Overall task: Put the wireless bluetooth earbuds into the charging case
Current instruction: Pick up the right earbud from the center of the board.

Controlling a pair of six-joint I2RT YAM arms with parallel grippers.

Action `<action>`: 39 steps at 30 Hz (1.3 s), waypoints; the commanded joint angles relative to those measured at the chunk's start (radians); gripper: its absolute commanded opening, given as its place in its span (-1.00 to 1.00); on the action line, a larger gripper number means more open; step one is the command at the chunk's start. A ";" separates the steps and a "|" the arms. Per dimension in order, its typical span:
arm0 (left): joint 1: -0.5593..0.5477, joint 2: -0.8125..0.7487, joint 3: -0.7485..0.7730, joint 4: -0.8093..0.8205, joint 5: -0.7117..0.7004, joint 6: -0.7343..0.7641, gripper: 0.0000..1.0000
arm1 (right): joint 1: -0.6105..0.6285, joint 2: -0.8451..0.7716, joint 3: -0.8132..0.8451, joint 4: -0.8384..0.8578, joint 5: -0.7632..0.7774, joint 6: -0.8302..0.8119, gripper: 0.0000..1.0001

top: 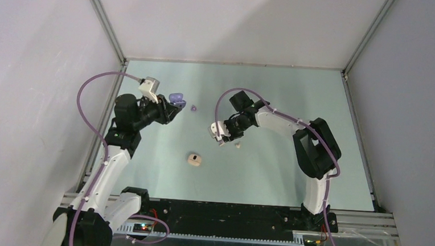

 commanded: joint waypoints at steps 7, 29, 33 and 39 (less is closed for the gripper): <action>0.011 -0.013 -0.009 0.037 -0.002 -0.003 -1.00 | 0.028 0.043 0.013 0.016 0.018 -0.021 -0.31; 0.022 -0.004 0.001 0.035 -0.027 0.003 -1.00 | 0.032 0.136 0.121 -0.033 0.059 0.014 -0.65; 0.022 -0.002 -0.002 0.039 -0.025 0.003 -1.00 | 0.030 0.143 0.143 -0.061 0.068 0.021 -0.87; 0.023 0.013 -0.001 0.053 0.012 0.029 -1.00 | 0.002 0.115 0.244 -0.164 0.038 0.103 -1.00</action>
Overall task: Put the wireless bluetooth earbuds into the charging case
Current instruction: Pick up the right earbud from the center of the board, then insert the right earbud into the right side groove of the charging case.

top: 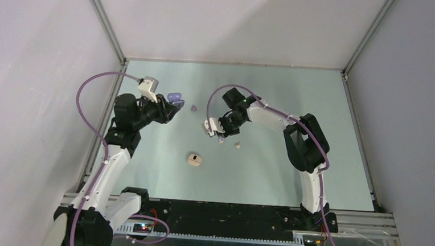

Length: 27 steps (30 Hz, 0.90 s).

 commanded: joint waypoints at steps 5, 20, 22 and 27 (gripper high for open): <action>0.010 0.042 -0.005 0.121 0.121 0.057 -1.00 | -0.070 -0.035 0.245 -0.248 -0.149 0.254 -1.00; -0.079 0.313 0.232 -0.104 0.691 0.708 -1.00 | -0.235 -0.050 0.686 -0.751 -0.683 0.525 -1.00; -0.100 0.353 0.306 -0.301 0.714 0.877 -1.00 | -0.217 -0.061 0.687 -0.754 -0.685 0.512 -1.00; -0.131 0.422 0.394 -0.542 0.733 1.080 -1.00 | -0.182 -0.044 0.726 -0.797 -0.689 0.451 -1.00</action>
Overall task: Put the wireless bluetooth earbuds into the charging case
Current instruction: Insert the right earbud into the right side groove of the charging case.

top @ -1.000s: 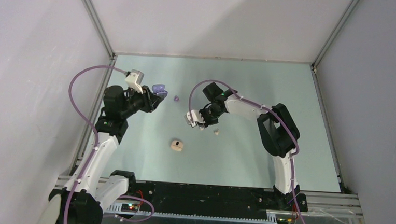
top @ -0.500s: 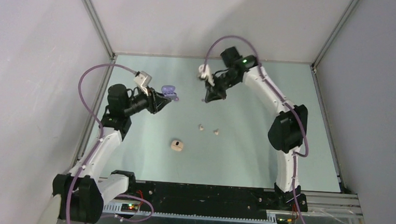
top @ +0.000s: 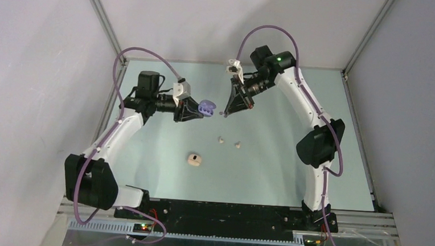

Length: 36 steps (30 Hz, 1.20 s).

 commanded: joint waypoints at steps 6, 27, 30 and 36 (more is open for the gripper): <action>-0.060 0.087 0.119 -0.312 0.112 0.328 -1.00 | 0.069 -0.039 0.060 -0.080 -0.051 -0.080 -1.00; -0.103 0.316 0.484 -1.226 0.188 1.049 -1.00 | 0.120 -0.075 0.032 -0.022 0.045 -0.036 -1.00; -0.101 0.327 0.498 -1.215 0.195 1.004 -1.00 | 0.126 -0.086 0.017 -0.018 0.052 -0.030 -1.00; -0.100 0.338 0.511 -1.215 0.200 0.969 -1.00 | 0.138 -0.093 0.011 -0.009 0.081 -0.021 -1.00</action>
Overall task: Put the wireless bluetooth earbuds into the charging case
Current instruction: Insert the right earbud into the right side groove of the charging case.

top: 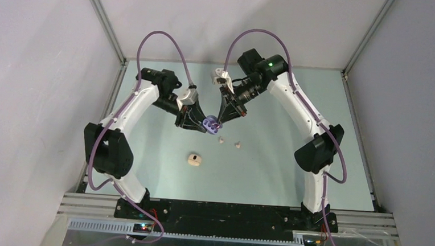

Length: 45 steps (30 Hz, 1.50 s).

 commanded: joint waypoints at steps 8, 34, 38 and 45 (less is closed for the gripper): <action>0.002 0.031 0.069 -0.034 0.054 -0.085 -1.00 | 0.024 -0.062 -0.001 0.037 0.072 0.012 -1.00; 0.008 0.068 0.100 -0.082 0.072 -0.085 -1.00 | 0.041 -0.088 -0.036 0.054 0.099 0.053 -1.00; 0.008 0.070 0.101 -0.083 0.076 -0.087 -1.00 | 0.041 -0.090 -0.040 0.058 0.105 0.058 -1.00; 0.008 0.068 0.102 -0.083 0.083 -0.087 -1.00 | 0.043 -0.100 -0.076 0.108 0.125 0.098 -1.00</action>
